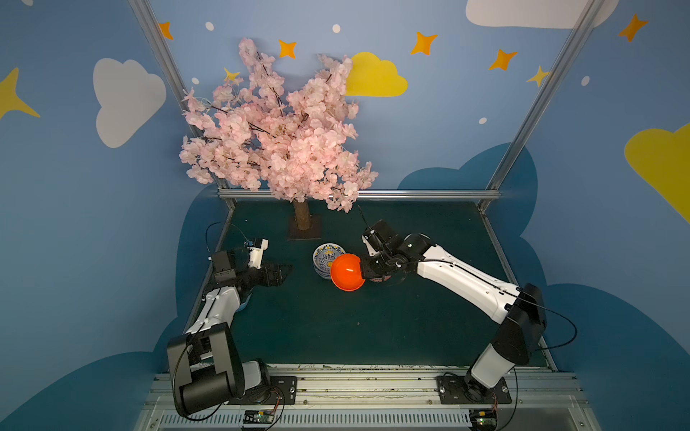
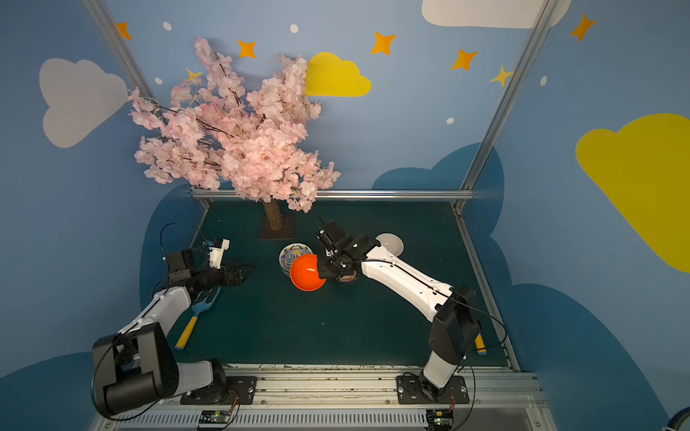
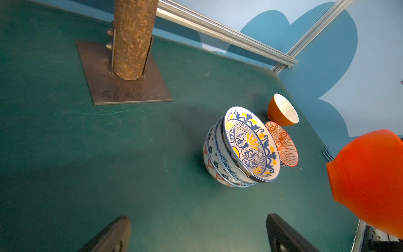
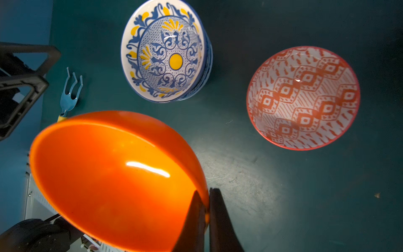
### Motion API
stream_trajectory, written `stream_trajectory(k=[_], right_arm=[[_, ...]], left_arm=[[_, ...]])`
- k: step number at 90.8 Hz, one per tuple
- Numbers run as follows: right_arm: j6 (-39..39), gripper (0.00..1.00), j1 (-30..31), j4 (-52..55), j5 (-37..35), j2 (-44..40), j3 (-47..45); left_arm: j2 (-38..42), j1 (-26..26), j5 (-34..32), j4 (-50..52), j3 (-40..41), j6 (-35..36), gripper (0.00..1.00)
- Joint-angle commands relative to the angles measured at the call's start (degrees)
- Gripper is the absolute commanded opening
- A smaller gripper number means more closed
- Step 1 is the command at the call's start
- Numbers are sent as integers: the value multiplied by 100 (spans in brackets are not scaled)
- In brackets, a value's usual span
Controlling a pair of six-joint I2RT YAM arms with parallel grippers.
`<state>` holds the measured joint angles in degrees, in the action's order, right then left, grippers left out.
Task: Stack the bowls
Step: Place the bowl on the bowl.
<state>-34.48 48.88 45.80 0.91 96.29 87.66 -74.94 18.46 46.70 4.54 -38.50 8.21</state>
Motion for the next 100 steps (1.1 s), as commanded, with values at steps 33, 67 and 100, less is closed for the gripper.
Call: stream_trajectory(k=[33,67,100], right_arm=[[-68,0,-670,136,32,-409,-281],[-129,0,-1258,292,337,-242,-385],[-90,0,-1645,473,466,60,-267]], left_arm=[[352,-398,-58,302,175,514,100],[512,-485,27,309,260,612,100],[872,-1066,-165,553,433,1081,100]])
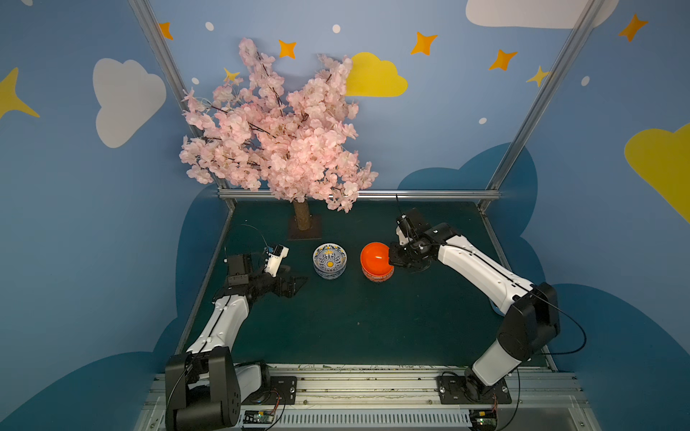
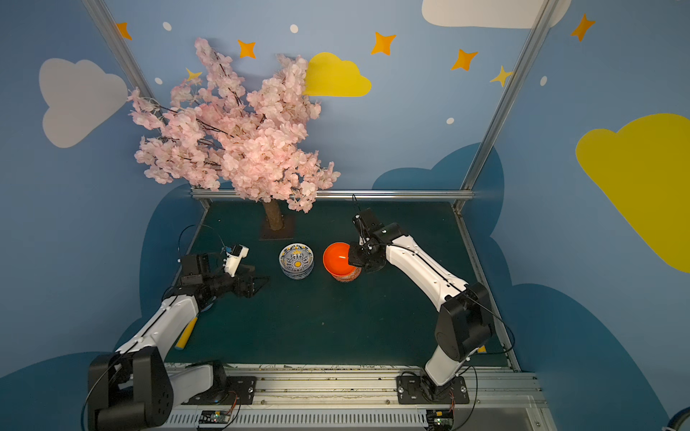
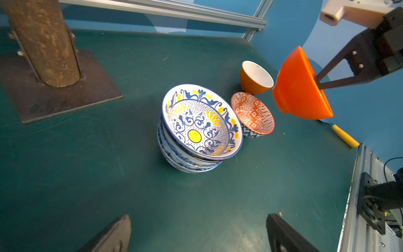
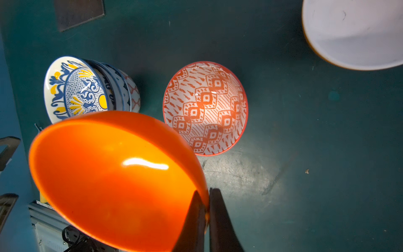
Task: Stack the bowls
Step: Place the bowl on the bowl.
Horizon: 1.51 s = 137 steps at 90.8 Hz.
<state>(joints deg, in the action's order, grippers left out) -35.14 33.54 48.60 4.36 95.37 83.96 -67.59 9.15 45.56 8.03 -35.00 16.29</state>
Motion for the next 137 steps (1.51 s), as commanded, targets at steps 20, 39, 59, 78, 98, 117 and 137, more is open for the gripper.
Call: stream_trajectory(k=[20,39,59,78,98,117,137], right_arm=[[-35,0,-207,279,131,384,221],[-28,0,-266,378,195,608,350],[-37,0,-319,376,221,763,414],[-45,0,-357,383,235,946,503],[-37,0,-434,383,249,1099,579],[-81,0,-473,372,248,1287,635],[-73,0,-475,392,258,1445,713]], left_arm=[[135,-305,-92,298,108,440,100],[108,-376,-78,360,105,512,100],[110,-389,-89,365,110,524,100],[164,-387,-109,356,125,524,100],[159,-392,-86,356,129,550,100],[137,-392,-82,348,132,550,100],[136,-387,-100,326,141,550,100]])
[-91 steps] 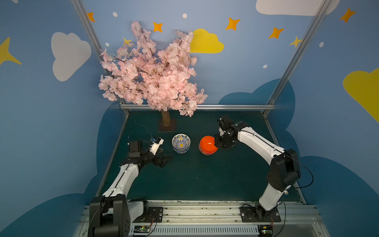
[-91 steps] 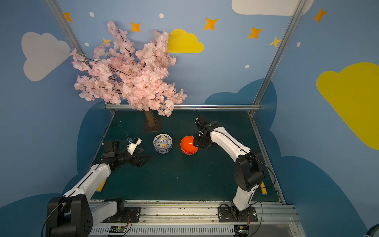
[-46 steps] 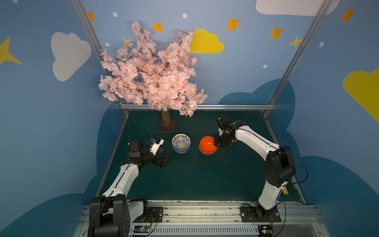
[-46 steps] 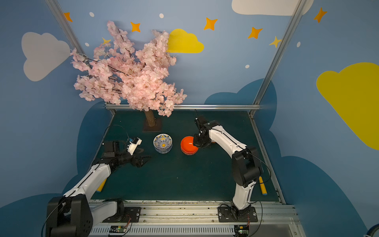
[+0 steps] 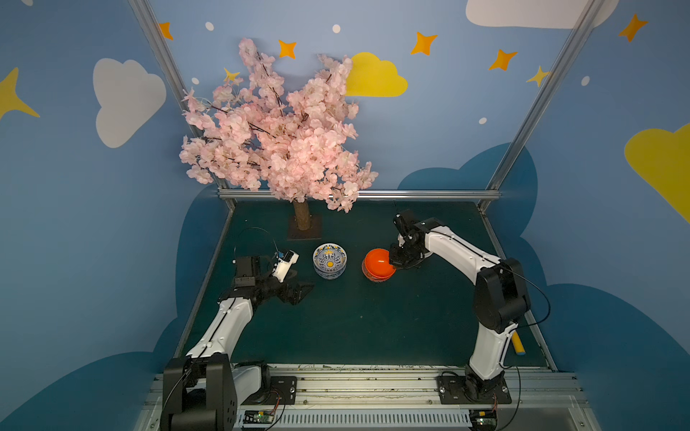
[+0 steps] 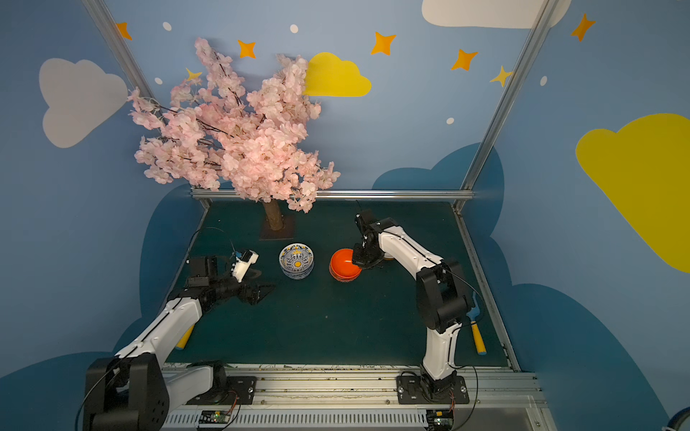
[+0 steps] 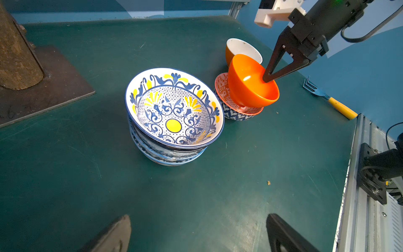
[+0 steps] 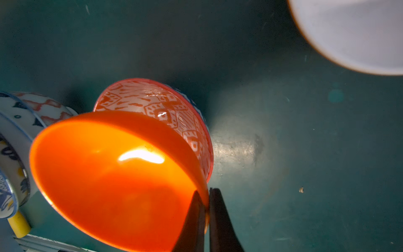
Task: Stack the bowls
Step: Place the bowl on the bowl.
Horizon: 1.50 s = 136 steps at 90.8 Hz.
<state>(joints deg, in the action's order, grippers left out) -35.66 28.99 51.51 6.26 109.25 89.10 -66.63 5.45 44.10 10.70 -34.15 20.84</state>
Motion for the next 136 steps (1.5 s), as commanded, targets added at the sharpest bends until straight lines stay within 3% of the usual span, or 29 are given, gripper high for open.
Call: stream_trajectory(k=[1,98,136], right_arm=[[-20,0,-23,103,64,64,202],[92,11,-24,220,168,334,319],[141,28,-16,281,89,47,239]], left_arm=[[43,-18,46,62,57,95,100],[107,-20,9,3,102,69,100],[183,-18,-75,-68,136,18,100]])
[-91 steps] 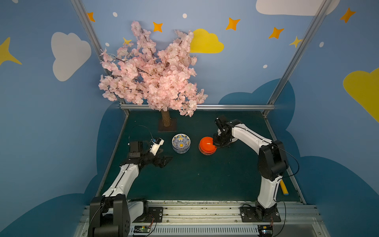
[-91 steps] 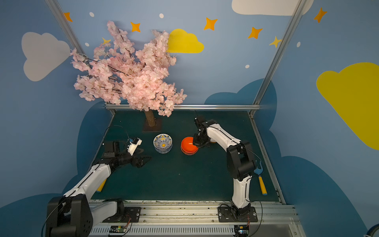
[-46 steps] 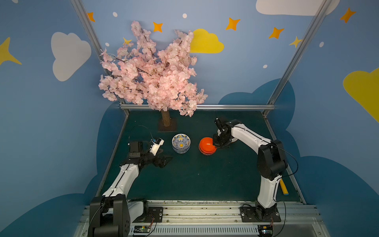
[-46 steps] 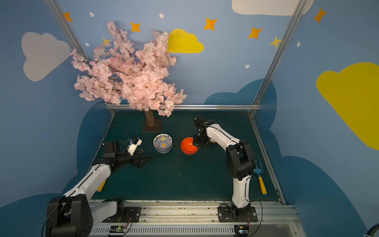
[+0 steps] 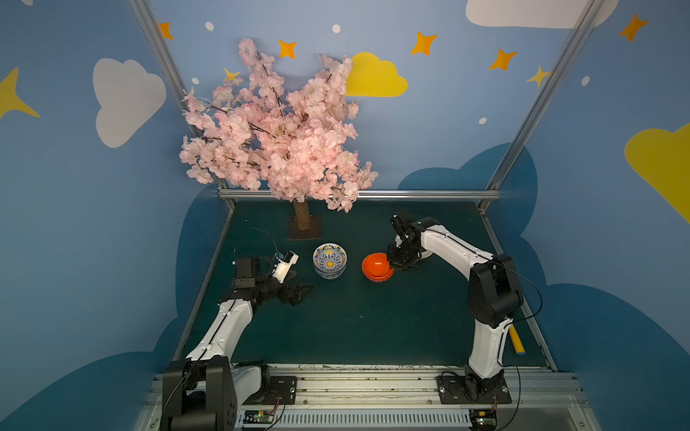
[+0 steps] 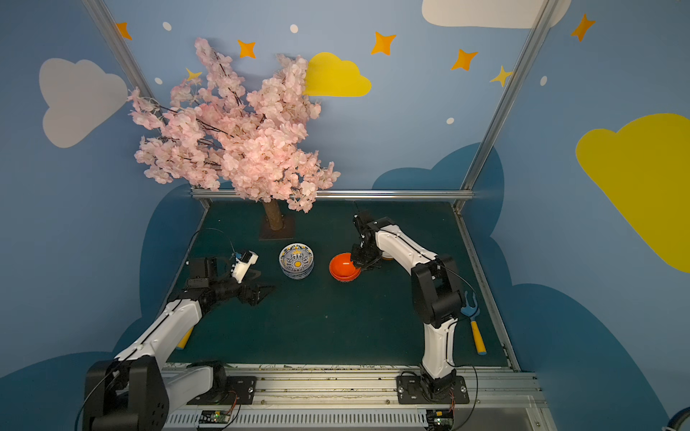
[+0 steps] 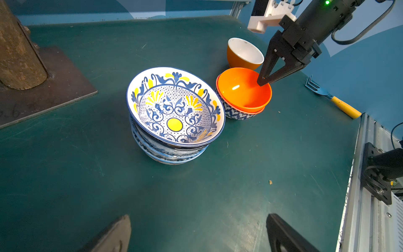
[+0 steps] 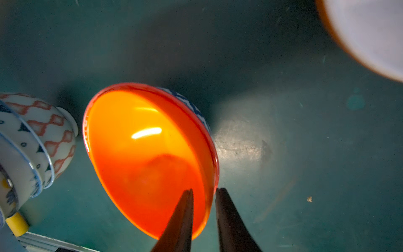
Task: Stack the bowls
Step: Place the bowl on the bowl.
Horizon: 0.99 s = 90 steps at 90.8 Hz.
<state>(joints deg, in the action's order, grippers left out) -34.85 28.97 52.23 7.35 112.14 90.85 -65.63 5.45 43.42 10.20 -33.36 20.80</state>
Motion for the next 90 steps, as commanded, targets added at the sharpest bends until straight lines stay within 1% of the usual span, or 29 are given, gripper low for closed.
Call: stream_trajectory(k=[1,11,23,36,49,66,90], right_arm=[[63,29,-14,205,-26,-265,60],[74,29,-18,175,-104,-446,-41],[79,26,-35,148,-112,-485,-113],[75,20,-54,97,-137,-477,-222],[69,17,-65,33,-111,-434,-347],[86,15,-66,33,-53,-325,-330],[119,15,-73,-6,-75,-605,-389]], left_arm=[[83,-18,-8,-18,58,21,100],[74,-17,-14,-20,58,21,100],[79,-18,-33,-18,63,21,100],[111,-22,-52,-35,71,5,100],[109,-18,-86,-68,80,-6,100],[137,-18,-97,-70,90,-14,100],[103,-13,-102,-94,93,-8,100]])
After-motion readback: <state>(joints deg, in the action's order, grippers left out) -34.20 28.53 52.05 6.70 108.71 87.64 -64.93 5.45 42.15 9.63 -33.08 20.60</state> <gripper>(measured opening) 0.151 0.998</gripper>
